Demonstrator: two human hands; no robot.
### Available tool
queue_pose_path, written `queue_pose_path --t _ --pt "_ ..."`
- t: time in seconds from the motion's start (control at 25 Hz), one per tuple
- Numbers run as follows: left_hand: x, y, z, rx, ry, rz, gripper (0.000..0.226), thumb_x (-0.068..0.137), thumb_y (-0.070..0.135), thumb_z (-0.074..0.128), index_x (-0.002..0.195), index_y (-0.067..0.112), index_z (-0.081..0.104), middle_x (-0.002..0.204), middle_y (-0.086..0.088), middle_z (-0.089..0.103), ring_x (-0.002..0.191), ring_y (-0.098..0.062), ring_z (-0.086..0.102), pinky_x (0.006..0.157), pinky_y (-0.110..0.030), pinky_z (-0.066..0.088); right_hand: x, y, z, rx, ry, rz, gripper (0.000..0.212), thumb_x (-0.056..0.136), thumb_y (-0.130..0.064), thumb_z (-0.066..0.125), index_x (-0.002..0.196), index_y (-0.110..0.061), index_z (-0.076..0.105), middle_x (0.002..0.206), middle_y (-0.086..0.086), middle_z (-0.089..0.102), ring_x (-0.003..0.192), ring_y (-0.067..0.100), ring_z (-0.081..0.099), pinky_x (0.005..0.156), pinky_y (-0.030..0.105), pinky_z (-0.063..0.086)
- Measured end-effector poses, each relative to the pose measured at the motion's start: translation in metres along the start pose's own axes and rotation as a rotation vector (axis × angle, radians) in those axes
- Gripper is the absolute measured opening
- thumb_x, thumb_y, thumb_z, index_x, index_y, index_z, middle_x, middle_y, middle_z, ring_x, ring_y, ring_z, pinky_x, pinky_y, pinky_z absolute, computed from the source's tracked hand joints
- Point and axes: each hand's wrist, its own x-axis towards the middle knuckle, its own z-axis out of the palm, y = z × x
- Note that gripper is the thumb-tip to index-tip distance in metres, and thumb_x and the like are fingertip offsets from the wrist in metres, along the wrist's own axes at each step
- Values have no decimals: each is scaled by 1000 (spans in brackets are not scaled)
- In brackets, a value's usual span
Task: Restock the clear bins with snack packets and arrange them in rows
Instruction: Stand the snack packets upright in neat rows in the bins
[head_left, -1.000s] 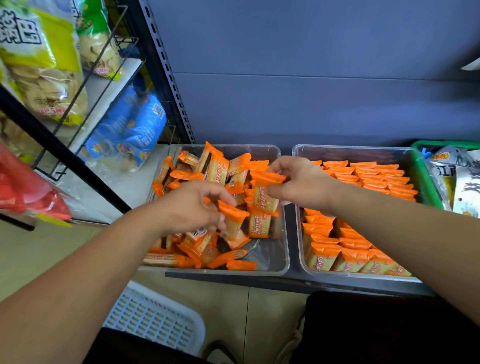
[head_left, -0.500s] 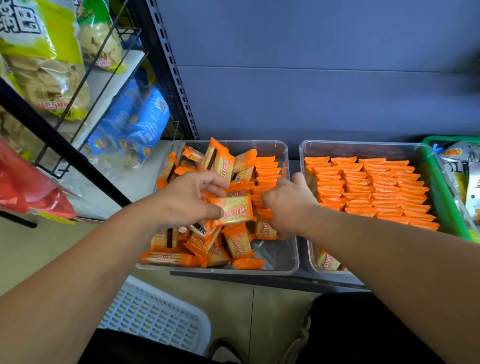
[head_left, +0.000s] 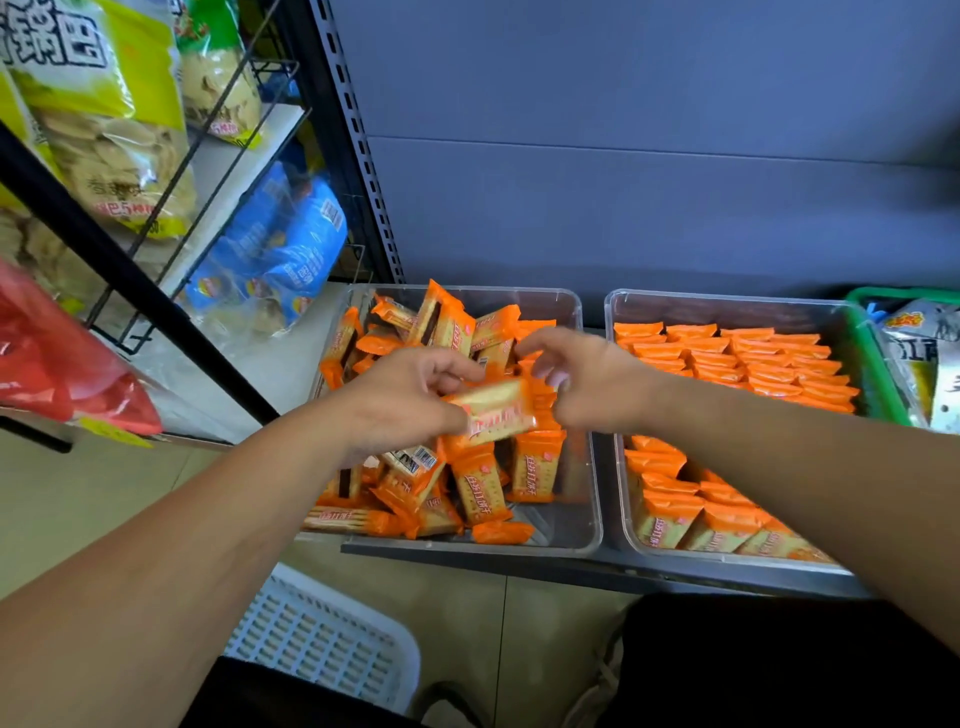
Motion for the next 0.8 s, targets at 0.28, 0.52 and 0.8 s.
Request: queue_pose_path --t 0.28,0.52,0.8 --pt "16 14 23 -96 122 83 57 73 12 95 122 21 67 105 3 72 86 -10 72 72 -22 55 -1 -11 3 108 29 -115 70 80 -32 89 141 -33 54 103 -7 66 89 10 67 78 25 55" --pt "33 -12 25 439 101 83 30 103 16 57 128 28 68 120 7 69 111 -16 65 90 -32 56 -3 10 -3 -4 5 -104 48 90 -31 80 135 -37 62 105 -4 64 93 11 64 78 25 56" --pt "37 -15 55 1119 -113 120 46 86 35 75 128 31 57 105 10 60 113 -22 59 107 -46 34 -1 16 11 -372 96 -125 36 89 -45 71 122 -34 63 119 -7 68 110 18 63 95 37 54"
